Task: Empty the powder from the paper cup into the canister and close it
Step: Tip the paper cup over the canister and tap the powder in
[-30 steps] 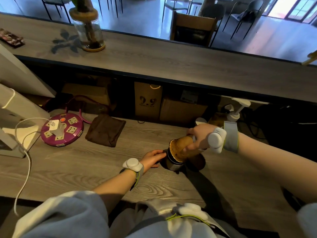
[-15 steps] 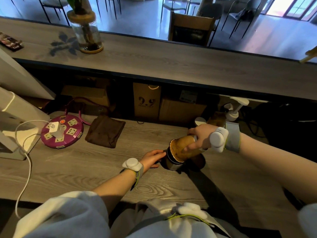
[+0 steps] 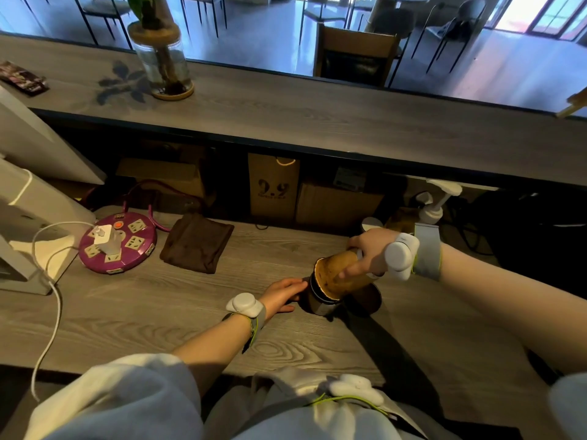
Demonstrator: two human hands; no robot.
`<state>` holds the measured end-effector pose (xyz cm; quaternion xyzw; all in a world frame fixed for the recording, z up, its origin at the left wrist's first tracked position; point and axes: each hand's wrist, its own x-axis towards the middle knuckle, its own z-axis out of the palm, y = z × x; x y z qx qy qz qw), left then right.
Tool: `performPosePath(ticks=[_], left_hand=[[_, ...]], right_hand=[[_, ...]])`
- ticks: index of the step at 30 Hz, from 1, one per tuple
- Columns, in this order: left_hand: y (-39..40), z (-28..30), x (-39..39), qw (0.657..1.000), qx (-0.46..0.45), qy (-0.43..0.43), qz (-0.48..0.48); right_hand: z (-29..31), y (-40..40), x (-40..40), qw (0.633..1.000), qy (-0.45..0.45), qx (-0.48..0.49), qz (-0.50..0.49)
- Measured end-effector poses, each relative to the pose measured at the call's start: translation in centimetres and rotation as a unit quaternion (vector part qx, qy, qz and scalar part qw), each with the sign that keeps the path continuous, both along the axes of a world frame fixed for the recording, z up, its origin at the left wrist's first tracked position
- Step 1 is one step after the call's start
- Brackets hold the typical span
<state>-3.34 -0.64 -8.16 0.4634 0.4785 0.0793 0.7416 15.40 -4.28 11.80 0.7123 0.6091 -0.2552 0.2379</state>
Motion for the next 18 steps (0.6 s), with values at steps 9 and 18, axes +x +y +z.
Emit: performPosePath(ticks=[9,18], left_hand=[[-0.24,0.11,-0.15,1.0,-0.005,0.002,0.0],[-0.35,0.71,-0.14,1.0,-0.008,0.001,0.0]], right_hand=[[0.0,-0.05,-0.23,1.0,-0.008,-0.004,-0.007],[0.29,0.22,-0.65,1.0,-0.025,-0.008,0.001]])
